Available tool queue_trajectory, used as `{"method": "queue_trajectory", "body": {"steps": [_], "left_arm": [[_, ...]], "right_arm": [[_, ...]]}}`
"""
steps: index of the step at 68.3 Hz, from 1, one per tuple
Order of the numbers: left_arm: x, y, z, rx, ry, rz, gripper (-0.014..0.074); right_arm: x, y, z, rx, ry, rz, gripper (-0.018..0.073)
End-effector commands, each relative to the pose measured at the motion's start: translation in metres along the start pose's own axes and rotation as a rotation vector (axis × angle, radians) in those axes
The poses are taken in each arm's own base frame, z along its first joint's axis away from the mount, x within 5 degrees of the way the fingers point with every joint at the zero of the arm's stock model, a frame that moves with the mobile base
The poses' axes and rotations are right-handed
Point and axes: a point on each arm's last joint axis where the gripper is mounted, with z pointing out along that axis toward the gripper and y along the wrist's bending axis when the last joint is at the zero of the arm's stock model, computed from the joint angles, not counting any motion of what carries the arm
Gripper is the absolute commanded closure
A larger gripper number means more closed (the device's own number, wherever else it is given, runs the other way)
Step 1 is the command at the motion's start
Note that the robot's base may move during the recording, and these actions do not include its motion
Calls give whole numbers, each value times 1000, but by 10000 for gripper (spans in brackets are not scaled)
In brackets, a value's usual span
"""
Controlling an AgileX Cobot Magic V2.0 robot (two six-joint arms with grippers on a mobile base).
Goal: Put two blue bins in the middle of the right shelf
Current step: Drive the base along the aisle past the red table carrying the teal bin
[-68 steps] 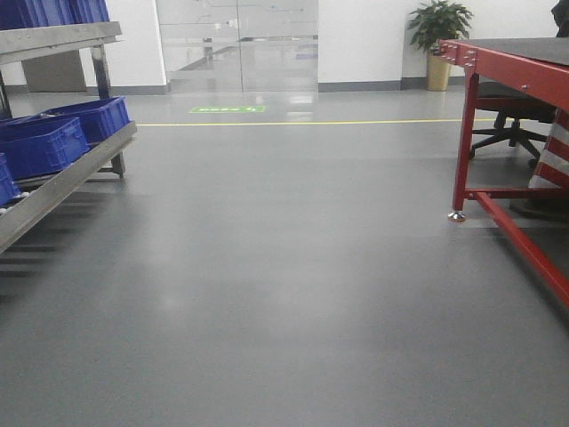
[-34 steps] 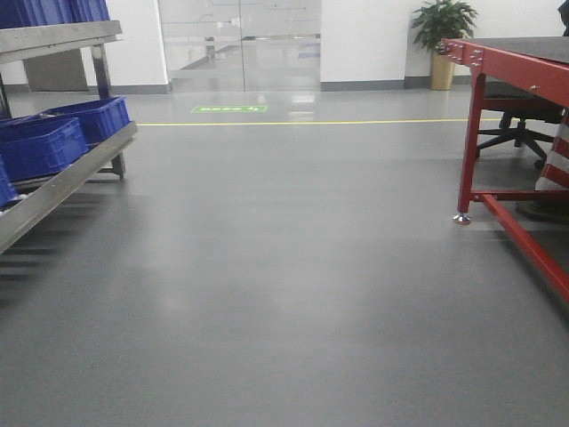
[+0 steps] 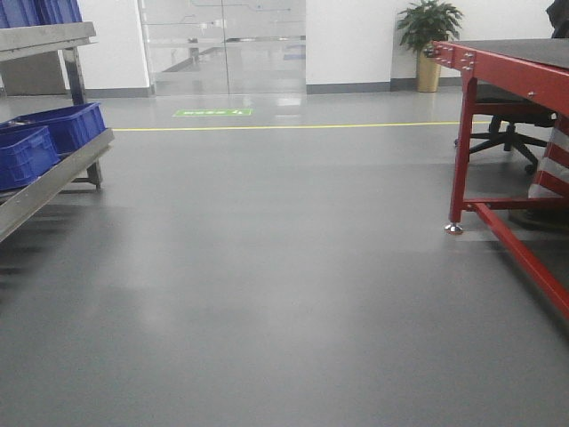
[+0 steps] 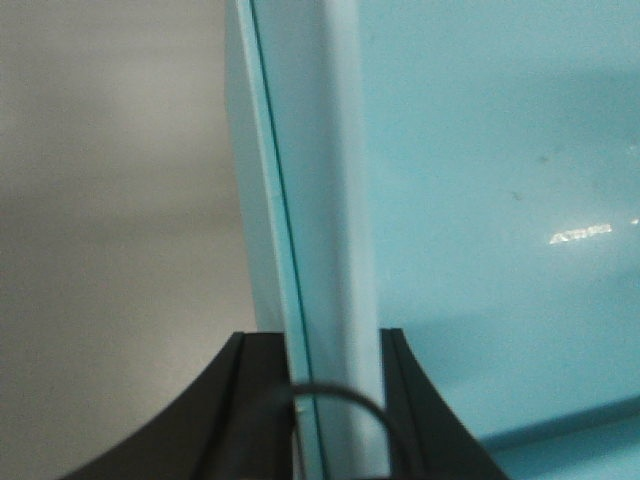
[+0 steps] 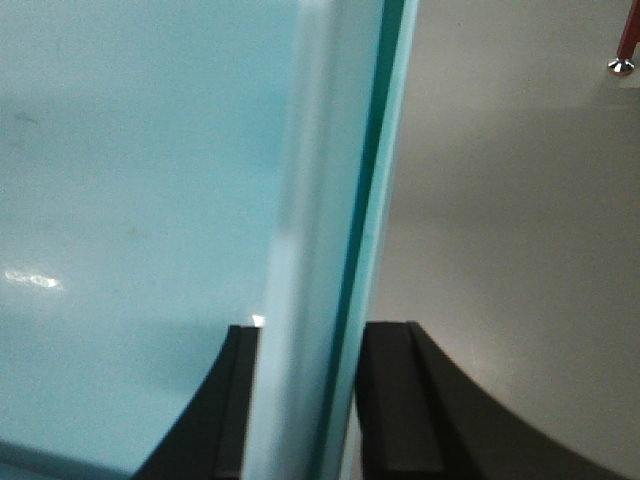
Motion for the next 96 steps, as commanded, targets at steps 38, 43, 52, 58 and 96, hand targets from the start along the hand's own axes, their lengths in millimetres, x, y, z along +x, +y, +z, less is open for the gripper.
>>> {"method": "queue_trajectory", "body": {"steps": [38,43,52,58,96], "left_arm": [[-14,-10,-17,82,-138,-21,707],[-14,-10,-17,82,-138,-21,707],[-14,-10,-17,82,-138,-21,707],[-14,-10,-17,82,-138,-21,707],[-14,-10,-17,82,-138,-21,707]], "right_arm": [[-9,2,-5,-21,-83,20,713],[-9,2,-5,-21,-83,20,713],[-9,2,-5,-21,-83,20,713],[-9,2,-5,-21,-83,20,713],[-9,2,-5,-21,-83,20,713]]}}
